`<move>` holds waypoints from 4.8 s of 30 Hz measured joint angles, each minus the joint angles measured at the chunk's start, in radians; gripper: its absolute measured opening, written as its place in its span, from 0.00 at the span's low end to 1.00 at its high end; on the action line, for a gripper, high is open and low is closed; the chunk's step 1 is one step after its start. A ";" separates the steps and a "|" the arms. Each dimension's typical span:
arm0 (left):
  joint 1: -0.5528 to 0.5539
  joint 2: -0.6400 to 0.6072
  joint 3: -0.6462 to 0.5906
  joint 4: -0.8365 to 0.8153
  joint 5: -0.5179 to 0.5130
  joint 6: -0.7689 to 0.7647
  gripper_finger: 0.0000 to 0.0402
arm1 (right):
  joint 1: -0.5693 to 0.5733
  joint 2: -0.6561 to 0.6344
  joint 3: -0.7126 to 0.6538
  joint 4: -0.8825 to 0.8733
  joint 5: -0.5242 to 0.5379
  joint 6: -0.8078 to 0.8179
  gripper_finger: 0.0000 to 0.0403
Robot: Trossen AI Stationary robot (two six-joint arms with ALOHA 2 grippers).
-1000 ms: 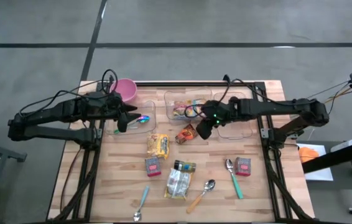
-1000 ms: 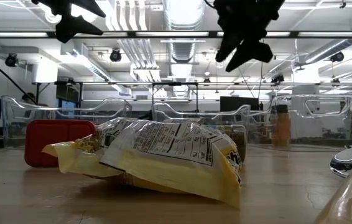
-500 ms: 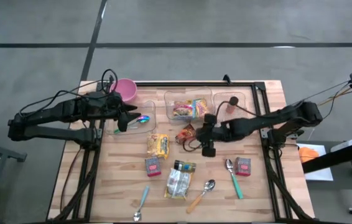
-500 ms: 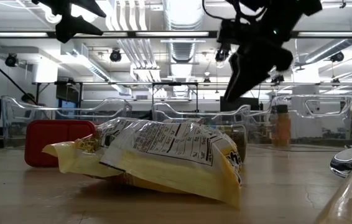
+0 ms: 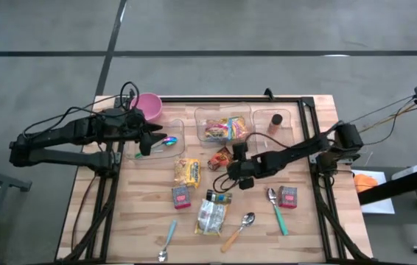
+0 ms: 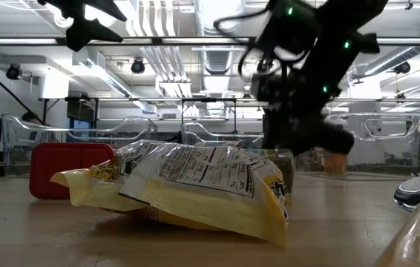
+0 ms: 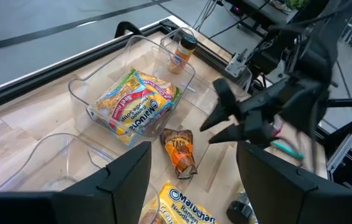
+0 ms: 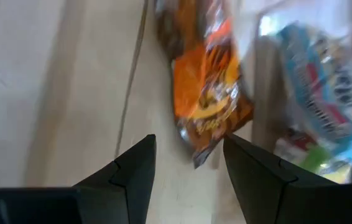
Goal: Pick & Place Food Item
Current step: Put the orange seasoning pack into the right transparent bin
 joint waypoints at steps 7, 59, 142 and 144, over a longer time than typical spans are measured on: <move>0.000 0.000 0.000 -0.023 0.000 -0.007 0.60 | 0.001 0.088 0.024 -0.001 0.130 -0.028 0.46; 0.000 0.000 0.000 -0.045 0.000 -0.006 0.60 | -0.096 0.122 -0.037 0.167 0.028 -0.125 0.02; -0.077 0.829 0.243 0.179 0.235 -0.055 0.00 | -0.021 -0.187 -0.109 -0.007 -0.266 0.312 0.60; -0.074 0.857 0.243 0.218 0.269 -0.067 0.00 | -0.021 -0.186 -0.103 -0.002 -0.255 0.271 0.60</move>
